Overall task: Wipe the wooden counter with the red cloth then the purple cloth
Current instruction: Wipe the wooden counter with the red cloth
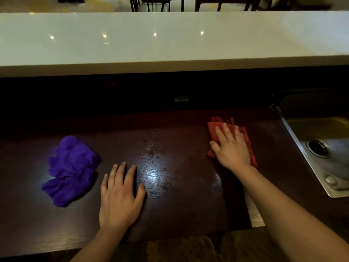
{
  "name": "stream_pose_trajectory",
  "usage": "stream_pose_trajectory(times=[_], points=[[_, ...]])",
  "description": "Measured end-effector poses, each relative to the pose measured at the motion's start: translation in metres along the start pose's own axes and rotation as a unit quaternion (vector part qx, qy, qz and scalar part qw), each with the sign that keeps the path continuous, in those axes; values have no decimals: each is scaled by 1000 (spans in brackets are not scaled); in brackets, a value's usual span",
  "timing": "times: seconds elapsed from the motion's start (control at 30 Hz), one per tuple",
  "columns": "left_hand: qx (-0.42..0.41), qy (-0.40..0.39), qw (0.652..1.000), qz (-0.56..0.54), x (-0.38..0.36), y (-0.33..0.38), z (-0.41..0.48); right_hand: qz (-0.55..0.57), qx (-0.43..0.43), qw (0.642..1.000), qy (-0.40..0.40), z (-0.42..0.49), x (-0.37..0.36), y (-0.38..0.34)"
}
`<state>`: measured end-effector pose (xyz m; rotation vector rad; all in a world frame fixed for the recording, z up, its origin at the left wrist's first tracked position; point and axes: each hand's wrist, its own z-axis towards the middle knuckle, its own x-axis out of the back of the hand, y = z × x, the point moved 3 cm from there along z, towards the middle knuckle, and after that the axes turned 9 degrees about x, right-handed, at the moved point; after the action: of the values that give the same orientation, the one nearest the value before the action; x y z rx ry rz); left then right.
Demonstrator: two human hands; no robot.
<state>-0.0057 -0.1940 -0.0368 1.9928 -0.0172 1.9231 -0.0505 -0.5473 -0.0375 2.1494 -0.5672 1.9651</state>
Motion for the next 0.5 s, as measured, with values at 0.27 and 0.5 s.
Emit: stream_pose_trajectory(times=[0.27, 0.5], points=[[6, 2, 1000, -12, 3, 1, 0, -24, 254, 967, -15, -113, -27, -58], [7, -2, 1000, -9, 3, 2, -1, 16, 52, 999, 5, -10, -4, -73]])
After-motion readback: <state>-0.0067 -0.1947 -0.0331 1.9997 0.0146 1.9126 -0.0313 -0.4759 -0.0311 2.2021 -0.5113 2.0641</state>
